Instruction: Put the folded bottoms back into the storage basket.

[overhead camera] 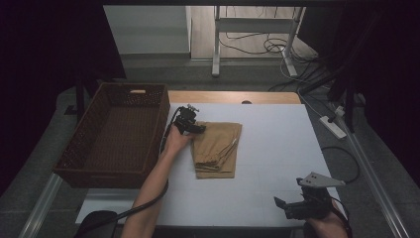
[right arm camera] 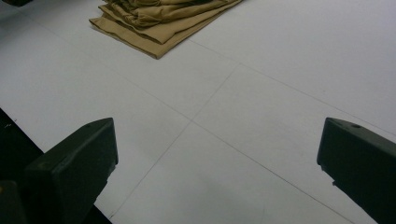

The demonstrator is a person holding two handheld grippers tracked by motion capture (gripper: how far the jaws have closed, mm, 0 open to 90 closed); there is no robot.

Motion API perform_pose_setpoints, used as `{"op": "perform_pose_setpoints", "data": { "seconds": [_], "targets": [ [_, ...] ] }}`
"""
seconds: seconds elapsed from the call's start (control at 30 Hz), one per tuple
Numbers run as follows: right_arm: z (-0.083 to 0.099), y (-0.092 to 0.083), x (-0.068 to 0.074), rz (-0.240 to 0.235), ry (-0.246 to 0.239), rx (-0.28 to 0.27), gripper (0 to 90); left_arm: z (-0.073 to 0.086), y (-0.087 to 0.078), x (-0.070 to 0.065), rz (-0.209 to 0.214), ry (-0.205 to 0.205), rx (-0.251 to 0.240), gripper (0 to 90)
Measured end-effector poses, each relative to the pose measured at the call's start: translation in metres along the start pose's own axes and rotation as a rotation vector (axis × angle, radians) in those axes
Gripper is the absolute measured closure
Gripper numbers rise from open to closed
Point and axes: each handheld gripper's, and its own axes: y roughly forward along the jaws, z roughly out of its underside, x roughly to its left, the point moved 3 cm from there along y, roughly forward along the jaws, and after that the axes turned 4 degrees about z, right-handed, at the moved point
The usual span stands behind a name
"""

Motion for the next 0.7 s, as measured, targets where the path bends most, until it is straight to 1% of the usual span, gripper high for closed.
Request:
{"op": "perform_pose_setpoints", "data": {
  "seconds": [0.1,0.2,0.27,0.4,0.53,0.63,0.7],
  "targets": [
    [0.0,0.0,0.0,0.001,-0.001,-0.001,0.0,0.001,-0.001,-0.003,0.025,0.002,-0.004,57.1],
    [0.0,0.0,0.0,-0.002,-0.001,0.0,0.0,0.003,-0.001,-0.004,0.05,-0.006,-0.021,68.1],
    [0.0,0.001,0.0,-0.009,-0.001,0.005,0.0,0.005,-0.001,-0.004,0.06,-0.013,-0.035,71.7],
    [0.0,0.001,-0.001,-0.009,0.01,0.01,0.0,0.008,-0.001,-0.004,0.065,-0.029,-0.062,73.1],
    [-0.001,0.001,-0.002,-0.018,0.02,0.005,0.0,0.011,-0.001,-0.003,0.074,-0.032,-0.089,73.1],
    [-0.001,0.001,-0.002,-0.027,0.015,0.002,0.0,0.012,-0.001,-0.005,0.064,-0.026,-0.095,73.2],
    [-0.003,0.001,-0.002,-0.041,0.015,-0.004,0.0,0.012,-0.001,-0.004,0.067,-0.027,-0.097,73.2]
  ]
}}
